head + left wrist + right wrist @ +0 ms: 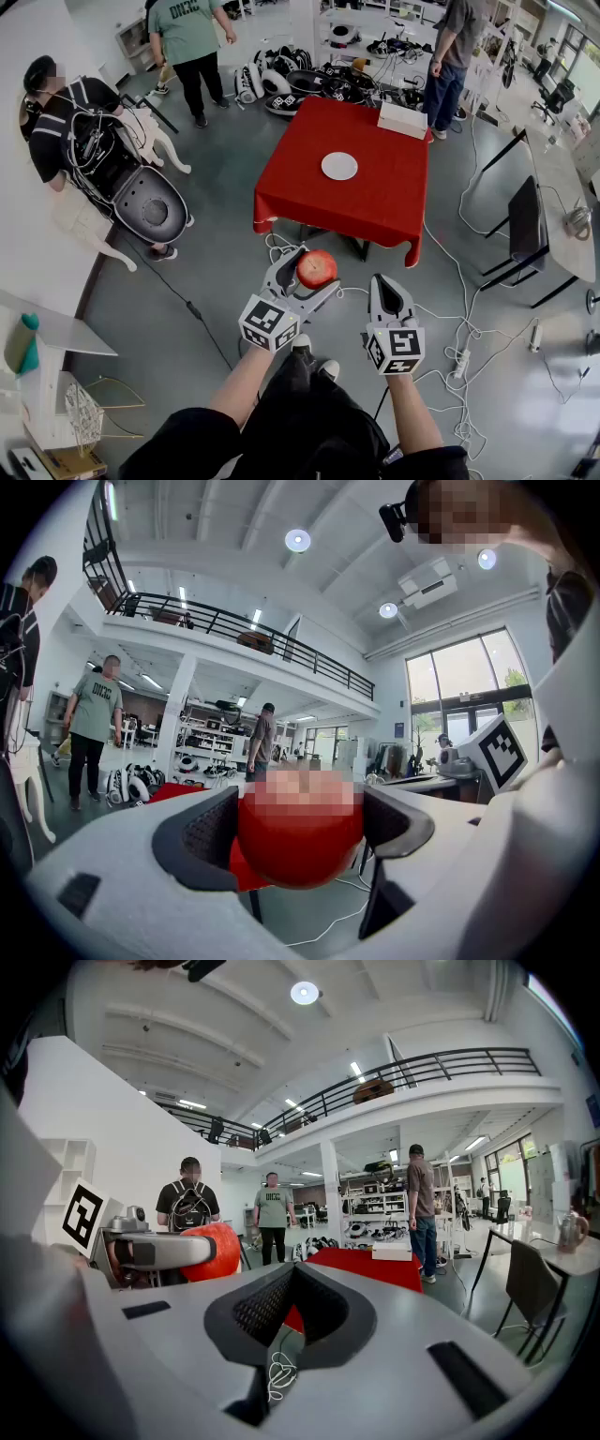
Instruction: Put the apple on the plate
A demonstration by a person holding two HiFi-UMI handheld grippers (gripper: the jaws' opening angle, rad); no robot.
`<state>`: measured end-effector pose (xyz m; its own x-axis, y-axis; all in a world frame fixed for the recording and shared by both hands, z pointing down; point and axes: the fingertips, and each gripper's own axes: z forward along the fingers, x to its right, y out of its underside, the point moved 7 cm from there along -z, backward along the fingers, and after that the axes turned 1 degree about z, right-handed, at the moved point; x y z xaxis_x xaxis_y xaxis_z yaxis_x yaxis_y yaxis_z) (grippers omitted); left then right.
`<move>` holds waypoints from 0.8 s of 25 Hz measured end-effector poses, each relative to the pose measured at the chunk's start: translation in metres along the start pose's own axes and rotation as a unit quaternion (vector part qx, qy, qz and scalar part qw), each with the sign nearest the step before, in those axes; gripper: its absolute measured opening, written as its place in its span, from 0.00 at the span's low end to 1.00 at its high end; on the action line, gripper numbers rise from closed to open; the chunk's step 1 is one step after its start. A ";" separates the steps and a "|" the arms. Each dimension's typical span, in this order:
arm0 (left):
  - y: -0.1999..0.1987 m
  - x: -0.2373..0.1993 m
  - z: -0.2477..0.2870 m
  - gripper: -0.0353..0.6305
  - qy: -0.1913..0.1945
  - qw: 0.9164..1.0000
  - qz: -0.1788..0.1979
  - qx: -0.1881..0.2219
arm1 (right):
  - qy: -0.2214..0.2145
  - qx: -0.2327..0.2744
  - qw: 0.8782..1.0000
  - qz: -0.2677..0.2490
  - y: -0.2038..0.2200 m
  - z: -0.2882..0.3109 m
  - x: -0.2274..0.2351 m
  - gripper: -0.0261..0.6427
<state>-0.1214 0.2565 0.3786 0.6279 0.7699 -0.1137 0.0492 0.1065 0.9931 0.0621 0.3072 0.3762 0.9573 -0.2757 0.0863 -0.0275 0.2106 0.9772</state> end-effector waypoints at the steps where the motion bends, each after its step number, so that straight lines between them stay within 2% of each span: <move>1: 0.001 0.001 0.000 0.65 0.000 1.000 -0.001 -0.001 | -0.001 -0.001 1.000 -0.001 0.000 -0.001 0.000 0.05; 20: 0.003 0.015 0.004 0.65 0.003 1.000 -0.004 -0.003 | -0.018 0.017 1.000 -0.003 -0.003 -0.010 0.003 0.06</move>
<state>-0.1087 0.2652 0.3797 0.6230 0.7726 -0.1223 0.0500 0.1167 0.9919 0.0674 0.3149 0.3711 0.9465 -0.3108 0.0870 -0.0320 0.1778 0.9835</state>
